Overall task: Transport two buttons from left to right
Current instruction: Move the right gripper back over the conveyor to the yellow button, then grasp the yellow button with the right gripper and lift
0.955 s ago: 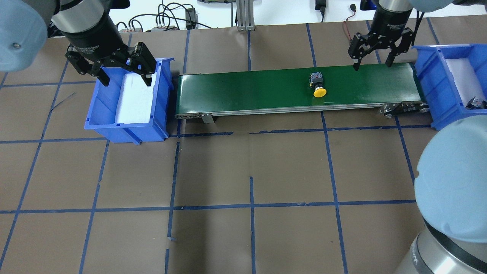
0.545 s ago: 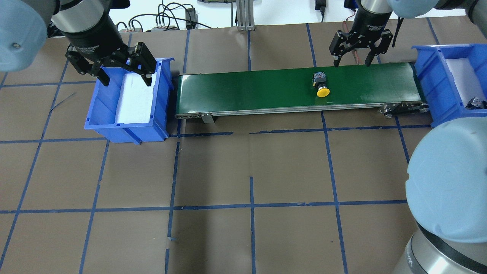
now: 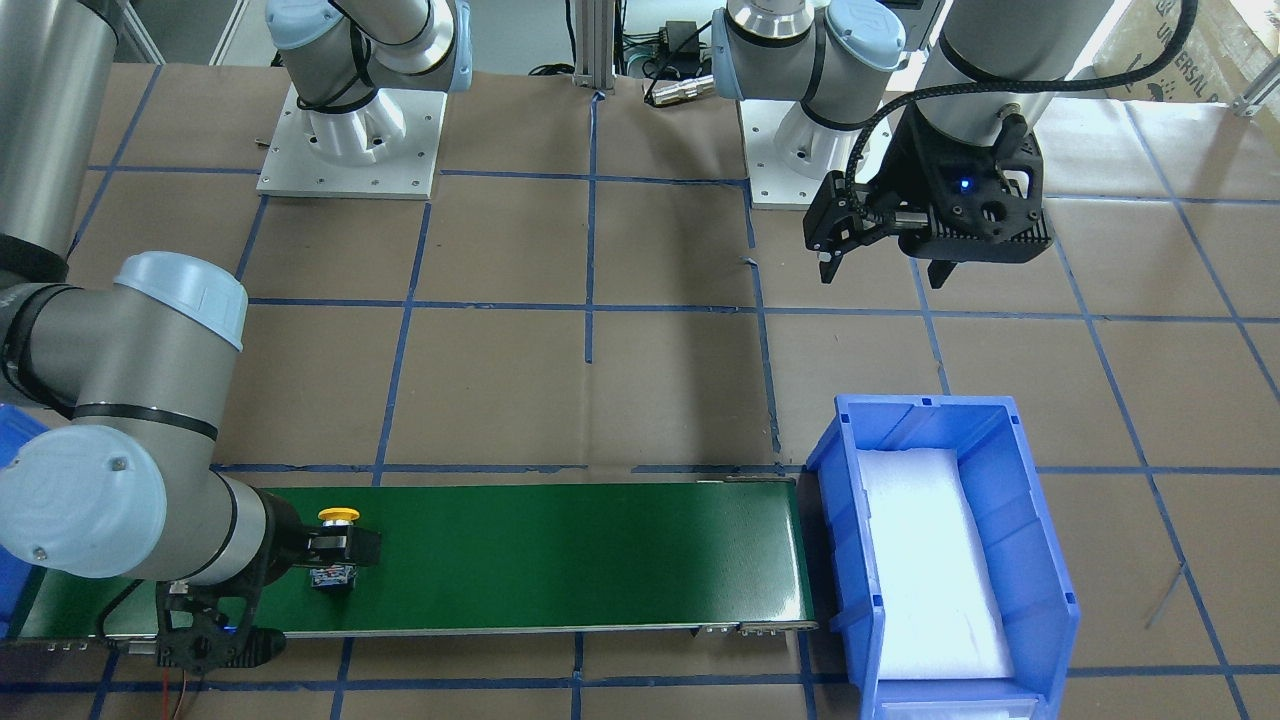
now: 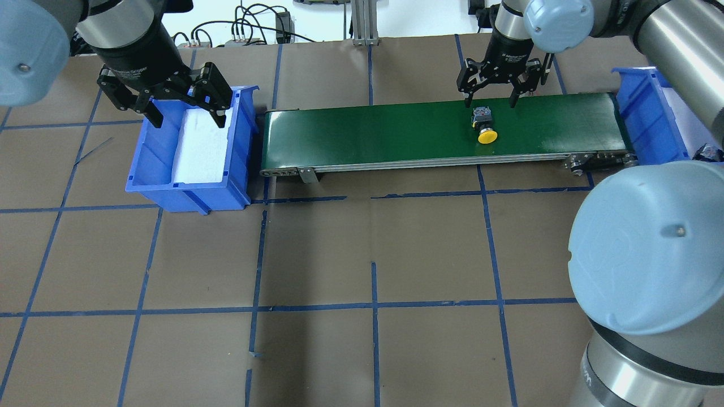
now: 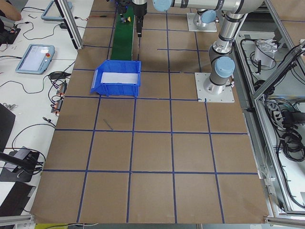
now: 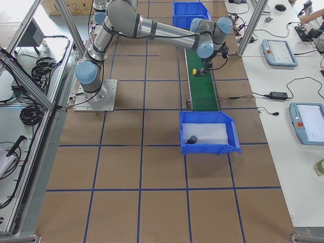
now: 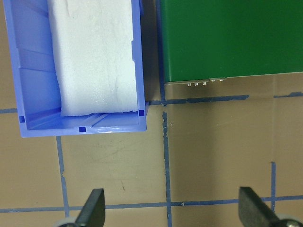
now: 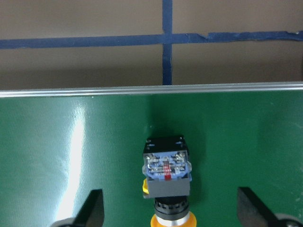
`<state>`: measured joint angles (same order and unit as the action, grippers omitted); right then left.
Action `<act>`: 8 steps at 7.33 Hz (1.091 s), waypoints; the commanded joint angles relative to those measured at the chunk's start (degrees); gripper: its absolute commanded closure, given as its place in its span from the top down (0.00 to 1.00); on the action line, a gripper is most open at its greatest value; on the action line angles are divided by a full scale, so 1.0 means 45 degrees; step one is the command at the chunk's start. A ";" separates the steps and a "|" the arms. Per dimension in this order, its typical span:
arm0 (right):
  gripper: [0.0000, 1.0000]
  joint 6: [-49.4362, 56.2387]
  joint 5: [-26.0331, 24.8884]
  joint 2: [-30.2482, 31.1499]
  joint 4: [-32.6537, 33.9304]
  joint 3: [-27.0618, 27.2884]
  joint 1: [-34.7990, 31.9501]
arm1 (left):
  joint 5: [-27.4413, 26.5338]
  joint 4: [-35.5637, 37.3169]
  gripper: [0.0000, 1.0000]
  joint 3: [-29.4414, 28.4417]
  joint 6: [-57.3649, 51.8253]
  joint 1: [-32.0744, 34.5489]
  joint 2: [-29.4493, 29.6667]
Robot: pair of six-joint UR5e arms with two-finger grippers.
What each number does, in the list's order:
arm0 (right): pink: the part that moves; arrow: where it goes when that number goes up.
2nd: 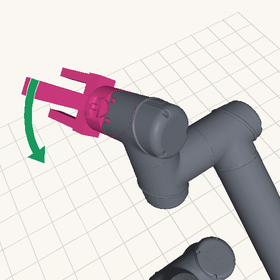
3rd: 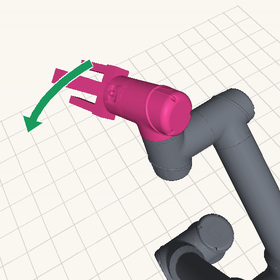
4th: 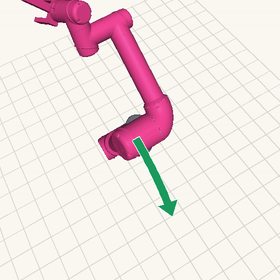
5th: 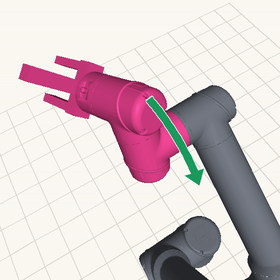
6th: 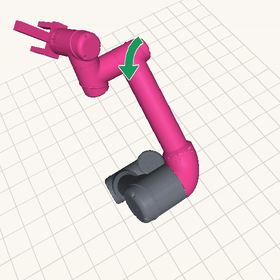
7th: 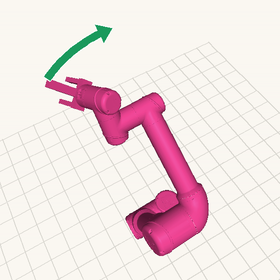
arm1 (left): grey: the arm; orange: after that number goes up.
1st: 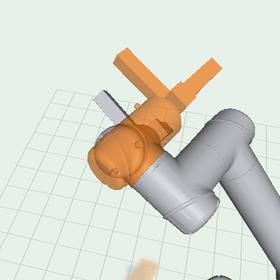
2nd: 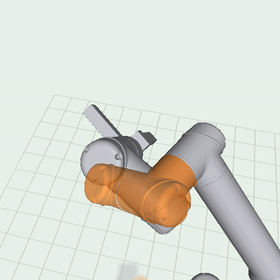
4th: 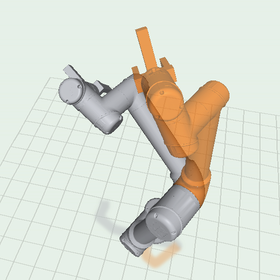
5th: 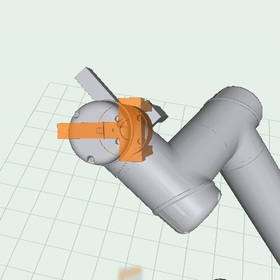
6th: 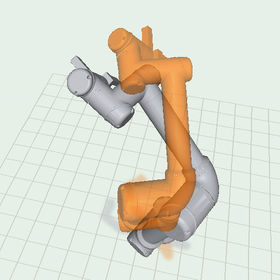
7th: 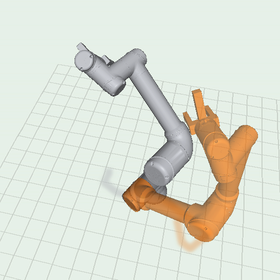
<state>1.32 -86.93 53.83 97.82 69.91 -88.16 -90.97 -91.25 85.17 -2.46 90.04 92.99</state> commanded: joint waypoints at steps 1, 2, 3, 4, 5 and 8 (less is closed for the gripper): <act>0.99 0.0096 -0.0211 -0.0360 0.0564 0.0011 0.0002 | -0.0020 -0.0015 1.00 0.0000 0.0000 -0.0009 -0.0020; 0.91 0.0233 -0.0503 -0.0457 0.0664 0.0031 0.0021 | -0.0020 -0.0015 1.00 0.0000 0.0000 -0.0009 -0.0020; 0.67 0.0254 -0.1009 -0.0439 0.0607 0.0031 0.0021 | -0.0020 -0.0034 1.00 0.0019 0.0000 -0.0009 -0.0020; 0.50 0.0486 -0.1748 -0.0477 0.0472 0.0050 0.0041 | -0.0020 -0.0034 1.00 0.0019 0.0000 -0.0009 -0.0020; 0.48 0.0411 -0.1659 -0.0420 0.0161 0.0244 0.0079 | -0.0020 -0.0034 1.00 0.0000 0.0000 -0.0009 -0.0020; 0.20 0.0624 -0.1423 -0.0031 0.0119 -0.0104 0.0255 | -0.0020 -0.0034 1.00 0.0000 0.0000 -0.0009 -0.0020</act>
<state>3.70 -93.39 52.76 98.55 70.36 -87.35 -91.05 -91.41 85.19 -2.46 90.00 92.90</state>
